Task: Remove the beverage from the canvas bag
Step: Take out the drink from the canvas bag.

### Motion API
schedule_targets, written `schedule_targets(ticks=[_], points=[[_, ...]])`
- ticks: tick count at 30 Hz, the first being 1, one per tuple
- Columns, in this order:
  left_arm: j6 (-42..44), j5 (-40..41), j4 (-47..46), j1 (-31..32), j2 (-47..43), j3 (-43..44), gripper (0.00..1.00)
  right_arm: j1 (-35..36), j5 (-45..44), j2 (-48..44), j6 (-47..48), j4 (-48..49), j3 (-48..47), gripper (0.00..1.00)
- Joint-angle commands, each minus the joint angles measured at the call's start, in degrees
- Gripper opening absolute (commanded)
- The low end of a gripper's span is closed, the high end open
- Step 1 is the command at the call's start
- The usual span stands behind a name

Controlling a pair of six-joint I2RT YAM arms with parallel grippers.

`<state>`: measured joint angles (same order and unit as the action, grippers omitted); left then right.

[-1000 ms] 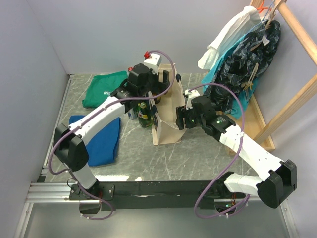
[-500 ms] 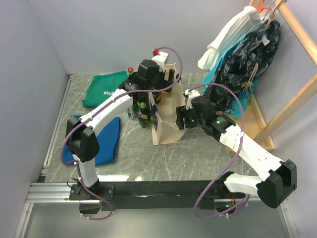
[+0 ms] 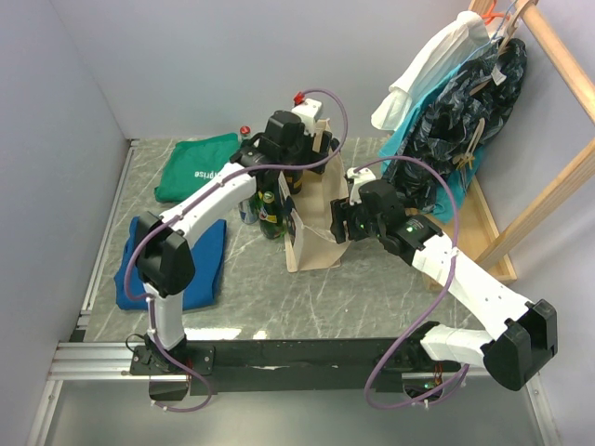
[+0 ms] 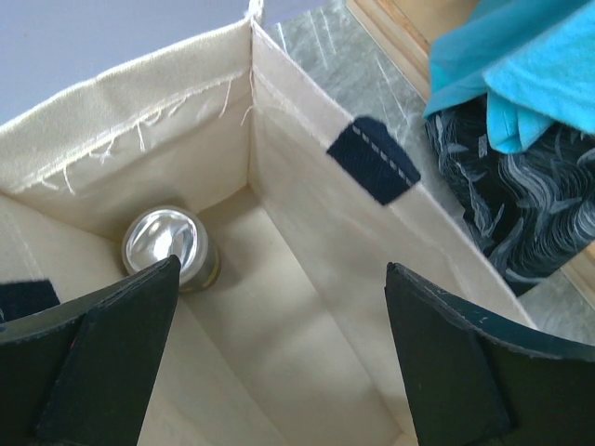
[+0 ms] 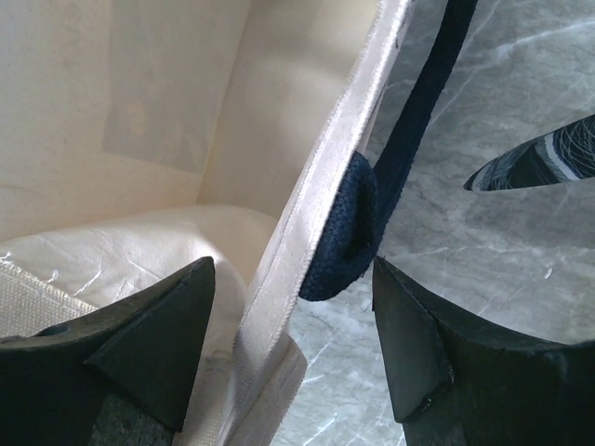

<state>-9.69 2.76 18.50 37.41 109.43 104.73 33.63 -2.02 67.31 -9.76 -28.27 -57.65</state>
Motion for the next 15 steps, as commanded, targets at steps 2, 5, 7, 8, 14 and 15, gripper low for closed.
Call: schedule_targets(ticks=[2,5,7,8,14,15], points=[[0.8,-0.7,0.3,-0.4,2.1,4.0,0.96,0.7,-1.2,-2.0,-0.1,-0.1,0.9,0.75],[0.6,0.5,-0.1,-0.4,2.6,4.0,0.96,0.6,-2.0,-2.0,-0.3,0.2,1.0,0.75],[0.6,1.3,-0.6,-0.5,3.0,3.9,0.97,0.7,-3.3,-2.1,-0.4,0.1,1.0,0.74],[0.6,1.9,-0.5,-0.5,3.2,4.3,0.96,0.7,-3.9,-2.7,-0.7,0.3,1.1,0.75],[0.4,4.3,0.4,-0.6,5.3,6.4,0.96,0.6,-5.1,-7.3,-0.8,3.7,3.4,0.75],[0.3,4.9,0.3,-0.6,5.4,6.4,0.96,0.5,-5.4,-7.8,-0.9,4.0,3.7,0.76]])
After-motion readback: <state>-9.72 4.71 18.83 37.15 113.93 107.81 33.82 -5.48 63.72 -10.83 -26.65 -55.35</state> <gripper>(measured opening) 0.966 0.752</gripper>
